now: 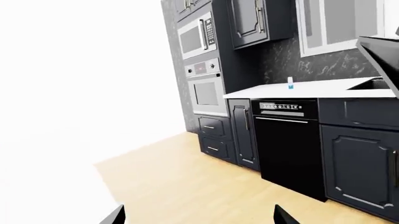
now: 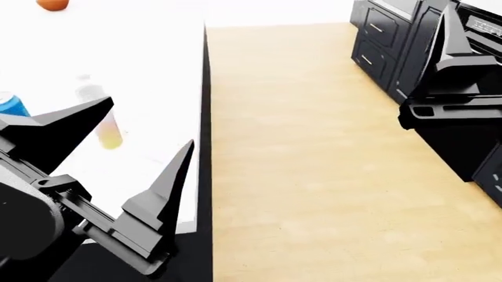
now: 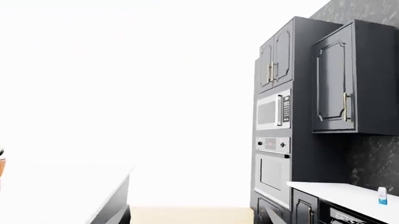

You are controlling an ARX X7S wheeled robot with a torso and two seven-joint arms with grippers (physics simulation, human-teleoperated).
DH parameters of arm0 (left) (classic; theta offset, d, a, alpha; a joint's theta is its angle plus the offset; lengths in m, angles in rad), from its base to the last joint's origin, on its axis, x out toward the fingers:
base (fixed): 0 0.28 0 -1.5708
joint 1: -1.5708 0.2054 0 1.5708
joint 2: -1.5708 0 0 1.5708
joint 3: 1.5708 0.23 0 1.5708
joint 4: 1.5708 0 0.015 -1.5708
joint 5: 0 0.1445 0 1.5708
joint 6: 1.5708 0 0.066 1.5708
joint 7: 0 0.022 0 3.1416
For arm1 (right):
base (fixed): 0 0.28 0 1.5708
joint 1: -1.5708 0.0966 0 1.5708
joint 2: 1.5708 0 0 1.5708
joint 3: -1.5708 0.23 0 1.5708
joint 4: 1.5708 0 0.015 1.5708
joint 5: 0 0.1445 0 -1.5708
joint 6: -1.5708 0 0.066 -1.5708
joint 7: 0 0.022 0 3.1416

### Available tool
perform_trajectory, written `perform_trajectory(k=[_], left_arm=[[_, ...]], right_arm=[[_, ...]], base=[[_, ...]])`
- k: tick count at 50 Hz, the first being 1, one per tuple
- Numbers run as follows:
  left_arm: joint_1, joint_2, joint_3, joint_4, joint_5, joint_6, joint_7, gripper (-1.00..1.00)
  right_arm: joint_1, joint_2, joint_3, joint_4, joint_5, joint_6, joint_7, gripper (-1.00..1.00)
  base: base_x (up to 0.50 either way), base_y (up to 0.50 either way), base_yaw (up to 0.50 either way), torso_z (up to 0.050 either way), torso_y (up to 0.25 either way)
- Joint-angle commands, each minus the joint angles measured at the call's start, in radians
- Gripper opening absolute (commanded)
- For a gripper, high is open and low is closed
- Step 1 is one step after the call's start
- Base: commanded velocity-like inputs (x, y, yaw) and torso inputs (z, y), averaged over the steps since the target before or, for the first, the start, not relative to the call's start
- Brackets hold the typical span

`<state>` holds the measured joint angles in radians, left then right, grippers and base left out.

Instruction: Move the drinks to the dining counter.

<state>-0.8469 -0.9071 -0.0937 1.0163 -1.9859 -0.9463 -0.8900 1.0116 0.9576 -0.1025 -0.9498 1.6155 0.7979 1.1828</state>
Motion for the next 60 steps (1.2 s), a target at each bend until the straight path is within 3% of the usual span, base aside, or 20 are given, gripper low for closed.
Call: perform_trajectory(k=[1,60], left_arm=[[0.007,0.006,-0.01,0.0,-0.003,-0.01,-0.001,1.0],[-0.004,0.046,-0.018,-0.012,-0.006,-0.06,0.002,1.0]], right_arm=[[0.01,0.008,-0.013,0.008,0.007,0.014,0.02,1.0],[0.003,0.019,-0.017,0.015,0.024,0.008,0.037,1.0]], base=[[-0.03,-0.21,-0.5,0.0,0.0],[-0.06,-0.2,-0.5,0.0,0.0]])
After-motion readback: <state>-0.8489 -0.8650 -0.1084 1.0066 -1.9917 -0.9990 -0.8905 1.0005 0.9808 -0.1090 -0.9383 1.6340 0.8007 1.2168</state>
